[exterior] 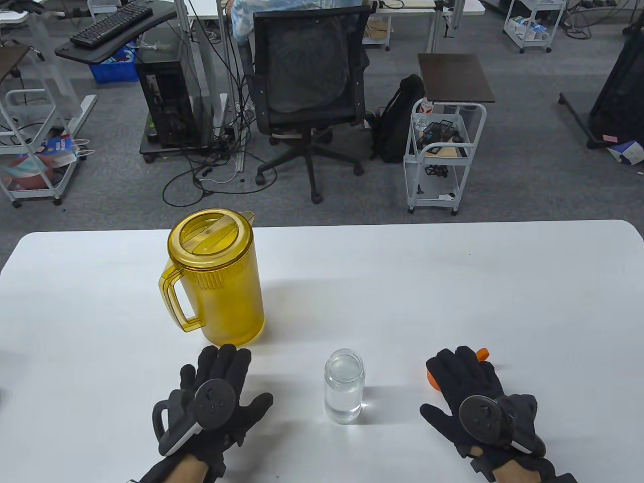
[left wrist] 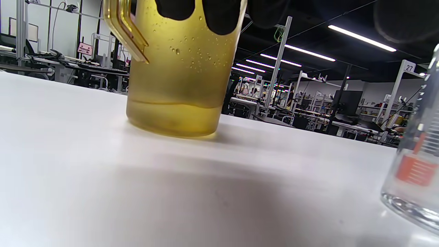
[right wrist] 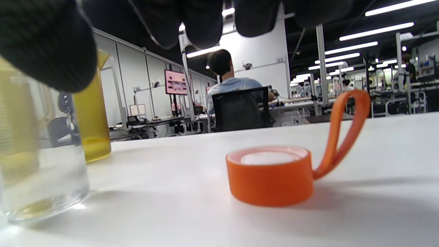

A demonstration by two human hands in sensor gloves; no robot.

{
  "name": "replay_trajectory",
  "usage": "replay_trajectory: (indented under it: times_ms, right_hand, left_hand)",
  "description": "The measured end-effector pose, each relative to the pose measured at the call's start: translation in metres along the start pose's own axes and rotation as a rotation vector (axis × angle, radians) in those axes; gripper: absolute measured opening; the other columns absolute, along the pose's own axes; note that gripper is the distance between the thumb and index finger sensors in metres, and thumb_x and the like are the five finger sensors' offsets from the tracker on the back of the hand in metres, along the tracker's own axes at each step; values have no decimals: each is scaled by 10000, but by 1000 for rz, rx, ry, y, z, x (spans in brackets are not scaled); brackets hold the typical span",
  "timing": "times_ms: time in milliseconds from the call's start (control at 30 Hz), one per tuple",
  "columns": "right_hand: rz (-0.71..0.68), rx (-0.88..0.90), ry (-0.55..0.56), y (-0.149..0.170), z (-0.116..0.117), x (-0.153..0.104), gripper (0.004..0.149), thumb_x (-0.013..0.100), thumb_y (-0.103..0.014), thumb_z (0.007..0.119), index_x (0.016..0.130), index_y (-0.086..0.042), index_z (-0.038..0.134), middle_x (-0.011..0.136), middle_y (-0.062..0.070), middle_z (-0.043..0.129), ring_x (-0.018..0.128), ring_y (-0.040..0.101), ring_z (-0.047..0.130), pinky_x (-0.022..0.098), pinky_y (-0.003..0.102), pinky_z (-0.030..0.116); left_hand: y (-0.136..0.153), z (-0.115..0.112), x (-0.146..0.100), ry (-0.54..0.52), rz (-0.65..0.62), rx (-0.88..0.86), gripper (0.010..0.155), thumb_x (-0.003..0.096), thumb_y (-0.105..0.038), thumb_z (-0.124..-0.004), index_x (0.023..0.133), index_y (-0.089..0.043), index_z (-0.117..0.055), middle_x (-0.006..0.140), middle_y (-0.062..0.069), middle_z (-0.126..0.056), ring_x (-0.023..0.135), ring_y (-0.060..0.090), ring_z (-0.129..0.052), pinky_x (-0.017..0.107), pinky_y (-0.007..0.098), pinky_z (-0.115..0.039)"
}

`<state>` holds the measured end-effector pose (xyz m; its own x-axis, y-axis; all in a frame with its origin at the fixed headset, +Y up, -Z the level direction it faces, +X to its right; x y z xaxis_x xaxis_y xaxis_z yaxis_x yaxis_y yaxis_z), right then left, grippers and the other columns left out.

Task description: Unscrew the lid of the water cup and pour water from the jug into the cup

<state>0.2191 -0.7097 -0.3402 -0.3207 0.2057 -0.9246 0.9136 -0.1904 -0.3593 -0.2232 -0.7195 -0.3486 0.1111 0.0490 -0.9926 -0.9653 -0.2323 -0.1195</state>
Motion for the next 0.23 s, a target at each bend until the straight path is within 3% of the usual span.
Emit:
replay_trajectory:
  times_ms: [233]
  right_hand:
    - [-18, 37, 11, -1, 5, 1, 868, 434, -634, 843, 1106, -253, 448, 1158, 98, 441, 1059, 473, 446, 707, 730, 478]
  left_hand:
    - [-6, 3, 0, -19, 2, 50, 983, 402, -886, -702, 1197, -372, -439, 1280, 14, -432, 1206, 408, -394, 787, 690, -336]
Point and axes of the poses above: the tracker on the back of each hand, its own y axis roughly to the little-finger side, its own x axis roughly from the wrist to the fingertips, z = x × y, the point moved 4 cm from there along x, roughly from the wrist to the fingertips
